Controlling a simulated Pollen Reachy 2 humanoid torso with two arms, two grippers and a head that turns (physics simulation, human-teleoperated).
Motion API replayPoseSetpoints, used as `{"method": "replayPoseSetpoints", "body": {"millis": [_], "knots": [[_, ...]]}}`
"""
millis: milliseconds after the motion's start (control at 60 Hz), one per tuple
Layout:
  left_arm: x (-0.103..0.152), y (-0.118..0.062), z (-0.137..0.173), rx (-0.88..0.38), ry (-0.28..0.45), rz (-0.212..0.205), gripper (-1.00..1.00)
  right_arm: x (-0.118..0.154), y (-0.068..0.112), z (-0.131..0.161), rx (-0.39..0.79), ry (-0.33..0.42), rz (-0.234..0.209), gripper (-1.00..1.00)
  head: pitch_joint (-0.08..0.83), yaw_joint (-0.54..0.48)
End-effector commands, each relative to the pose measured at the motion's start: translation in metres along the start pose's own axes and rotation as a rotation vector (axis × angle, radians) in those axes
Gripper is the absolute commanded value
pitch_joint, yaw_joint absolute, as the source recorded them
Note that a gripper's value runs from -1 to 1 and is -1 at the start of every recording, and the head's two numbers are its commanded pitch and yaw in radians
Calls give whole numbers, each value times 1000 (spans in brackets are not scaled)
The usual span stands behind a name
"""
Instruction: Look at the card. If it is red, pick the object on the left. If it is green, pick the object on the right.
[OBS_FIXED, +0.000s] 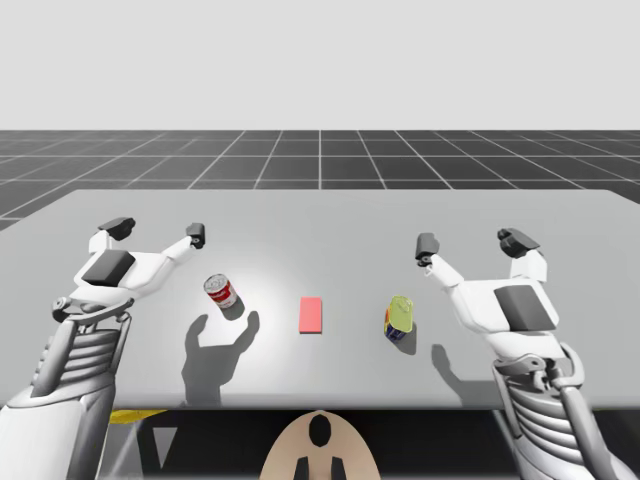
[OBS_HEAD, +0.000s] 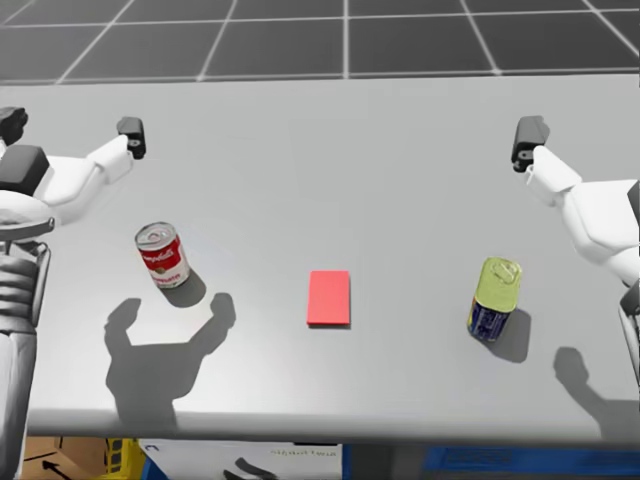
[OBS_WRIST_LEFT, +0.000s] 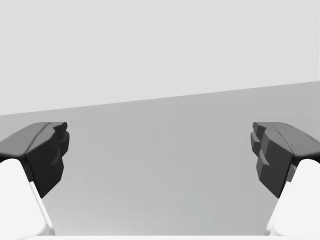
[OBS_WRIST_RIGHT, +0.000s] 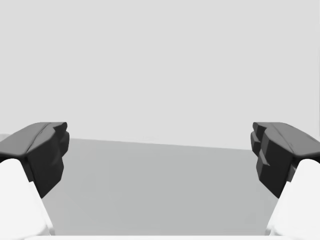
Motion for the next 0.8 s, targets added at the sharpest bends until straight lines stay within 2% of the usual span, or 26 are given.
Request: {"method": "replayPoseSetpoints", "body": {"millis": [17,233,533,667,800], "knots": [[0,0,0,-2,2,-3,-1000,-2,2,0,0,6,-5,-1000,678,74],[1,0,1,-1,-2,2,-1000,-3,3,0,2,5,-4,-1000,730,48],[2,-1,2,-1,-1,2,-1000,-2,3,0,3,5,-3,-1000,734,65],[2,-2,1,0,2,4,-1000,-2,4,1,6,3,-1,-1000,719,140],[1,-2,1,0,8,8,-1000,-1,4,1,6,2,-3,-1000,703,262]]}}
